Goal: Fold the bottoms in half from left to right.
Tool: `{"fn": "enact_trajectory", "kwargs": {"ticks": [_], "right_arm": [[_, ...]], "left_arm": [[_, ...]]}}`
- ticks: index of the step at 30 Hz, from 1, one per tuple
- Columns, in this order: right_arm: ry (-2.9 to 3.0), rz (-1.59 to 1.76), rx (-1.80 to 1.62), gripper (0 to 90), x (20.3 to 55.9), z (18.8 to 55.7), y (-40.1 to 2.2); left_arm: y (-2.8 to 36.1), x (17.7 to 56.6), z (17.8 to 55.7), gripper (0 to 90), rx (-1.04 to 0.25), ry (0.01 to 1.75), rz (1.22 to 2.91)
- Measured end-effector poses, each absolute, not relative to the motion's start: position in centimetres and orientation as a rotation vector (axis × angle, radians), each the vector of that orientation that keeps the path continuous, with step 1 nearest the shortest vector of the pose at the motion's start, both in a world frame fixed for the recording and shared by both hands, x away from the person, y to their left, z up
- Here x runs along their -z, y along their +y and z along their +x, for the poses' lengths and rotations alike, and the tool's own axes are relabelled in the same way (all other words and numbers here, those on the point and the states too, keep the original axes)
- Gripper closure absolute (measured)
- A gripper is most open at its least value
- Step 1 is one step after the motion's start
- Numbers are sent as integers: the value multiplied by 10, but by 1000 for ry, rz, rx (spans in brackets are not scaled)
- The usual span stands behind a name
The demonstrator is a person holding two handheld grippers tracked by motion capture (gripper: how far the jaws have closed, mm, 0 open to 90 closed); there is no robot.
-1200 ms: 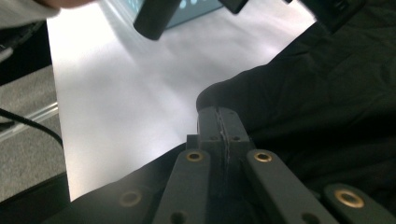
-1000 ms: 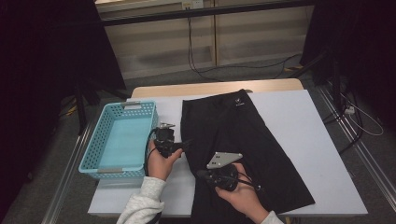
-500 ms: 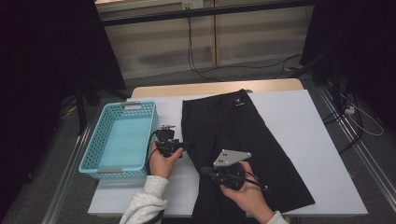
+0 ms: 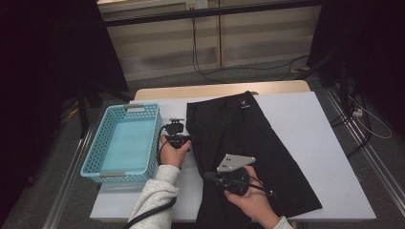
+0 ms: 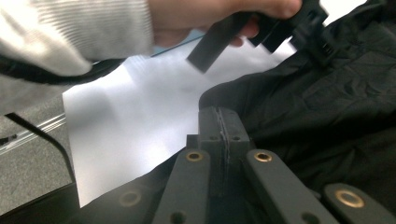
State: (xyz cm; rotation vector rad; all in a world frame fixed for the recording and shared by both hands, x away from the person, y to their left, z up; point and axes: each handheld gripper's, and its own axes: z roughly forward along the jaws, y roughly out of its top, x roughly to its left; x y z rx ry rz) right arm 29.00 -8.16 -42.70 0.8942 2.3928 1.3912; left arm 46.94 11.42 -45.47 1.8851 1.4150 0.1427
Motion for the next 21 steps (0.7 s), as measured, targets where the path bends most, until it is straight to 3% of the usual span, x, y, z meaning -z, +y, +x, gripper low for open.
{"fn": "enact_trajectory", "kwargs": {"ticks": [11, 17, 21], "right_arm": [[2440, 868, -1380, 896, 433, 288, -71], [2429, 883, -1395, 896, 433, 289, -74], [2432, 882, -1395, 896, 433, 289, -74]], "left_arm": [[115, 448, 492, 761, -134, 1419, 1874], [112, 451, 493, 900, -103, 1412, 1891], [116, 443, 496, 900, -122, 1418, 1880]]}}
